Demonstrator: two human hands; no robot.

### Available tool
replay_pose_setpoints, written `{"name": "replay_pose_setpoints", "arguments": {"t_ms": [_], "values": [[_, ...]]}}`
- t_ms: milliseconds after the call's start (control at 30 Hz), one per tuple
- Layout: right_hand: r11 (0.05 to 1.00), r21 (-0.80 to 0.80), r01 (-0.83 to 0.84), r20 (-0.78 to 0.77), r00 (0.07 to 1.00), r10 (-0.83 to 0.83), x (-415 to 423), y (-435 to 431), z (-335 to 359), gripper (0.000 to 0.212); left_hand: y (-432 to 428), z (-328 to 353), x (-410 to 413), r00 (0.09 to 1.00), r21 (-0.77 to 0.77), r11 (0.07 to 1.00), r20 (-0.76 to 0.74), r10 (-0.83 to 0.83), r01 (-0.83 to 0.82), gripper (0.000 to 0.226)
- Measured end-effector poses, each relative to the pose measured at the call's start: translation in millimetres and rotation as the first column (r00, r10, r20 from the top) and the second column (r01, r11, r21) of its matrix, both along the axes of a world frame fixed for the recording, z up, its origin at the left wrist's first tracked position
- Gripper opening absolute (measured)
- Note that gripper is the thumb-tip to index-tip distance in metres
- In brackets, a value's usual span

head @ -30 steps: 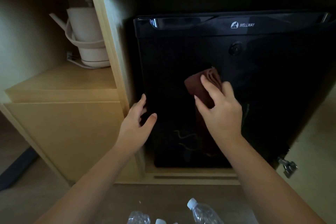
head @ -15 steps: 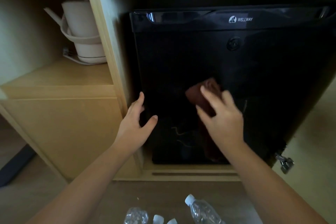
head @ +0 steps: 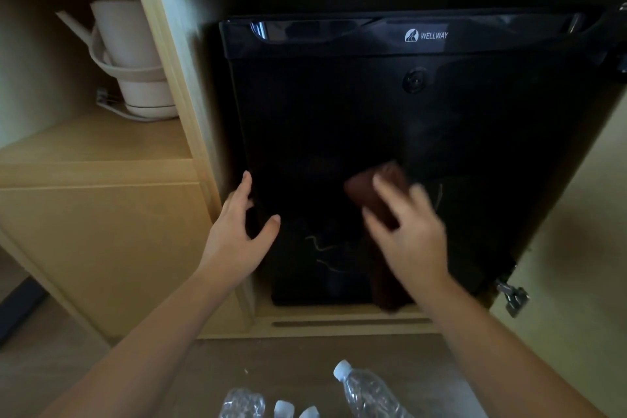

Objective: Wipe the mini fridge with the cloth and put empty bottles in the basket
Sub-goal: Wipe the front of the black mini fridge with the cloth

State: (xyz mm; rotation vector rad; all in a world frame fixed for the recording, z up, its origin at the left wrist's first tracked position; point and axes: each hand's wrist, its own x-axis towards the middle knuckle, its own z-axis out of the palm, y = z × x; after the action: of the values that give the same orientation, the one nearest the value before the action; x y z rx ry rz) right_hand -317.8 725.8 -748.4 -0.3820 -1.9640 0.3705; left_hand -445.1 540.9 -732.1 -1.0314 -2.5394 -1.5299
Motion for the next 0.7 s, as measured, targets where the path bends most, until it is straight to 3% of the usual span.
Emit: {"name": "replay_pose_setpoints", "arguments": {"t_ms": [67,167,333,433,500,633,700], "values": [[0.997,-0.038,0.065,-0.152,0.986,-0.071,-4.9,9.5,42.4,0.045,1.9,0.8,1.8,1.000,-0.004,1.000,-0.001,0.009,-0.009,0.079],[0.998,-0.049,0.049,-0.175,0.983,-0.057,-6.7,12.6,44.5,0.045,6.9,1.1,6.3,0.999,0.006,1.000,0.035,0.008,-0.009,0.084],[0.999,0.016,-0.030,0.240,0.970,0.026,10.6,4.6,-56.0,0.054,17.8,2.0,15.3,0.996,0.028,0.999,0.089,0.032,-0.035,0.093],[1.000,0.003,-0.025,0.324,0.946,0.023,17.9,7.1,-62.9,0.052,21.5,2.3,21.6,0.996,0.010,0.999,0.076,0.048,-0.049,0.097],[0.999,-0.038,-0.036,0.212,0.976,0.044,17.0,8.0,-40.2,0.048,21.0,2.3,22.1,0.996,0.003,0.999,0.066,0.053,-0.054,0.098],[0.996,-0.083,0.025,-0.156,0.987,-0.038,7.6,22.6,29.2,0.045,19.3,0.9,18.4,0.997,-0.018,0.998,0.043,0.058,-0.057,0.098],[0.995,-0.095,0.029,-0.197,0.979,-0.048,5.8,29.5,36.8,0.047,20.8,0.6,18.3,0.997,-0.021,0.997,0.038,0.069,-0.068,0.099]]}}
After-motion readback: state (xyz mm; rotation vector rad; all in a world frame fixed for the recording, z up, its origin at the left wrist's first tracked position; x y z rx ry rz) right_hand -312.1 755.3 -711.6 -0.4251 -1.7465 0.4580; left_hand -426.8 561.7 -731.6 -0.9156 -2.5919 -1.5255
